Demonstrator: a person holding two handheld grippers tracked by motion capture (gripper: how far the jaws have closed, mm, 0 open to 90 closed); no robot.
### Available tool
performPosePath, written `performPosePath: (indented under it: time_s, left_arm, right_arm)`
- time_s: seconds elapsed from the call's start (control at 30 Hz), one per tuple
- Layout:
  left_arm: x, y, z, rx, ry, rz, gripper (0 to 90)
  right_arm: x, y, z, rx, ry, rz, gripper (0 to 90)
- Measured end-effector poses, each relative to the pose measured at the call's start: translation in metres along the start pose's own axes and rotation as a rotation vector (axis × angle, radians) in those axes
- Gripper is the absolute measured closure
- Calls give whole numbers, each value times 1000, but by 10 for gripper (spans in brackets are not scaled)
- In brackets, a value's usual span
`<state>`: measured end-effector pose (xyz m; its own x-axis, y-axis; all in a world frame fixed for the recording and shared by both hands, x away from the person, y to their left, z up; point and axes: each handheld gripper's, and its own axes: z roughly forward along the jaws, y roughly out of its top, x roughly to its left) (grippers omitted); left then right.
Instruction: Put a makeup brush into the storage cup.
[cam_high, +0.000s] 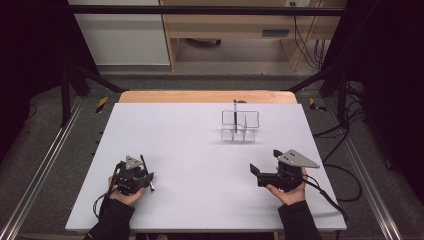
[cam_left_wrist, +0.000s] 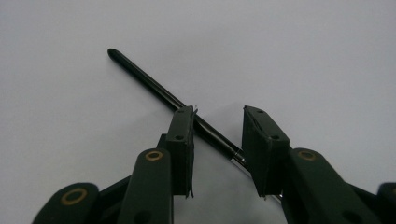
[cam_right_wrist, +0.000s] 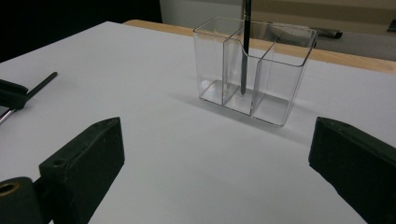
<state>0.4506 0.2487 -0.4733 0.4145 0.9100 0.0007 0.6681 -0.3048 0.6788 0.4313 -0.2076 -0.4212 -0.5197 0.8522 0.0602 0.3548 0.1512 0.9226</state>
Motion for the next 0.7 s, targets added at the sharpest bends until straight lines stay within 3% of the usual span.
performPosePath:
  time_s: [0.23, 0.3, 0.4, 0.7]
  left_arm:
    - [2, 0, -1, 2, -9, 3, 695]
    - [2, 0, -1, 4, -37, 1, 737]
    - [1, 0, -1, 8, -36, 16, 756]
    - [0, 0, -2, 13, -81, 41, 827]
  right_arm:
    - [0, -1, 1, 7, 0, -2, 41]
    - [0, -1, 1, 8, 0, -3, 41]
    - [0, 0, 0, 5, 0, -1, 42]
    - [0, -1, 2, 13, 0, -7, 42]
